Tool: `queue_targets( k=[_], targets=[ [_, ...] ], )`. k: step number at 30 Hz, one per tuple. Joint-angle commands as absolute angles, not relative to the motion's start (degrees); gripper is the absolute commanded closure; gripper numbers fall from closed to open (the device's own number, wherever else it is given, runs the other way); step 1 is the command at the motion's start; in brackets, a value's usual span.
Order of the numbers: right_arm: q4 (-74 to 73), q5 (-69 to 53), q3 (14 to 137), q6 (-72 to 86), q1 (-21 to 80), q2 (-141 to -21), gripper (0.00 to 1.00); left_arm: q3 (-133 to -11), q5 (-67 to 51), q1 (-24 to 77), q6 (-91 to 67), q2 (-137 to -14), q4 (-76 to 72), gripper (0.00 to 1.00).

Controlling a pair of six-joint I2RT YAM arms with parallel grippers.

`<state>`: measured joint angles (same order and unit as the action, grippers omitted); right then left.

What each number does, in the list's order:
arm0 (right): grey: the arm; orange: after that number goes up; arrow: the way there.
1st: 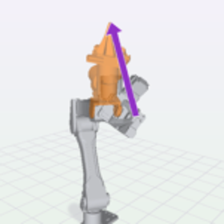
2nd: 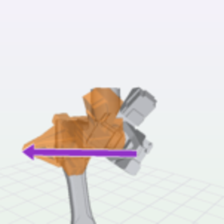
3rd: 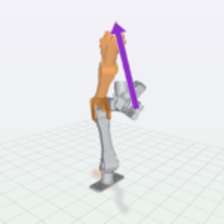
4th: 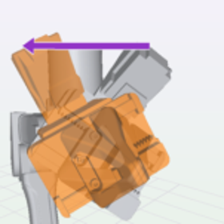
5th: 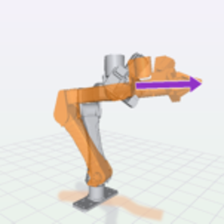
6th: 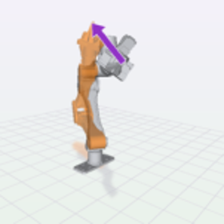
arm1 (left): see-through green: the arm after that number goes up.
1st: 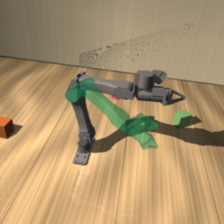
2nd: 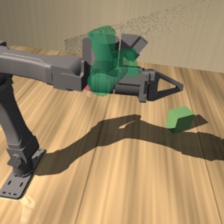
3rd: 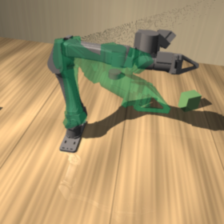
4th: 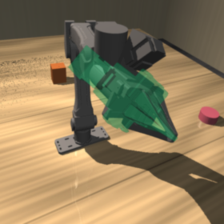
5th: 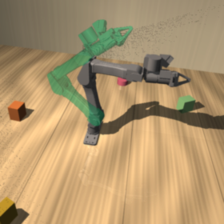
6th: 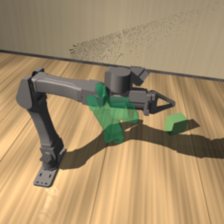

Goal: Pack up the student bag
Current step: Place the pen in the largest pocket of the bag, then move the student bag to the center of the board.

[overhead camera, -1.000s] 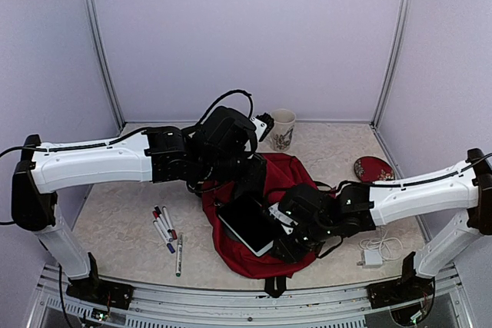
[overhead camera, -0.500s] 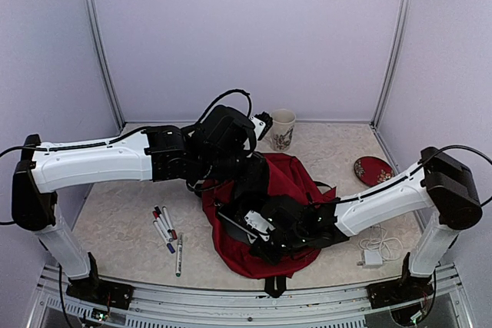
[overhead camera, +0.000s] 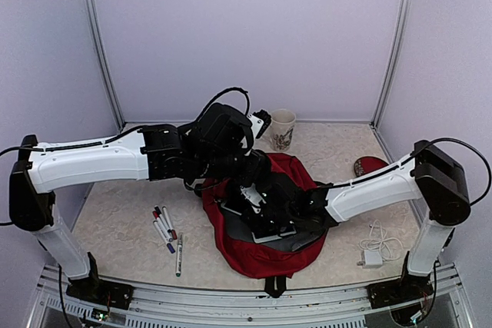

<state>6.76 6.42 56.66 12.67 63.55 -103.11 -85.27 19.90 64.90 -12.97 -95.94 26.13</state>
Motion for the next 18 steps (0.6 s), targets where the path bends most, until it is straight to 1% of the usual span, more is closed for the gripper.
queue_targets(
  k=[1, 4, 7, 11, 13, 14, 16, 18],
  targets=[
    [6.6, -6.1, 53.7, 6.6, 66.1, -93.4, 0.78, -82.9, 20.9, 64.4, -13.8, -94.2, 25.2, 1.0],
    [1.7, -19.5, 50.6, 8.1, 66.2, -86.3, 0.74, -81.3, 20.8, 63.9, -14.4, -94.2, 25.3, 1.0],
    [-4.5, -26.7, 49.3, 11.2, 66.1, -80.1, 0.71, -79.7, 20.1, 63.8, -14.7, -94.5, 25.1, 1.0],
    [-6.9, -31.3, 45.6, 15.1, 65.0, -70.5, 0.65, -77.5, 16.3, 64.5, -14.0, -95.0, 24.7, 1.0],
    [-7.1, -29.8, 44.0, 16.9, 63.6, -65.1, 0.62, -76.2, 13.6, 66.3, -12.0, -95.1, 25.1, 1.0],
    [-7.0, -28.1, 43.2, 18.0, 62.4, -61.1, 0.6, -75.4, 11.1, 67.5, -10.4, -95.1, 25.3, 0.98],
    [-7.6, -23.4, 42.0, 20.7, 59.1, -56.1, 0.54, -74.5, 7.2, 71.1, -6.7, -95.6, 26.5, 0.85],
    [-8.6, -21.8, 41.3, 23.7, 53.3, -52.6, 0.5, -74.7, 5.7, 75.9, -3.3, -96.3, 28.0, 0.64]
  ],
)
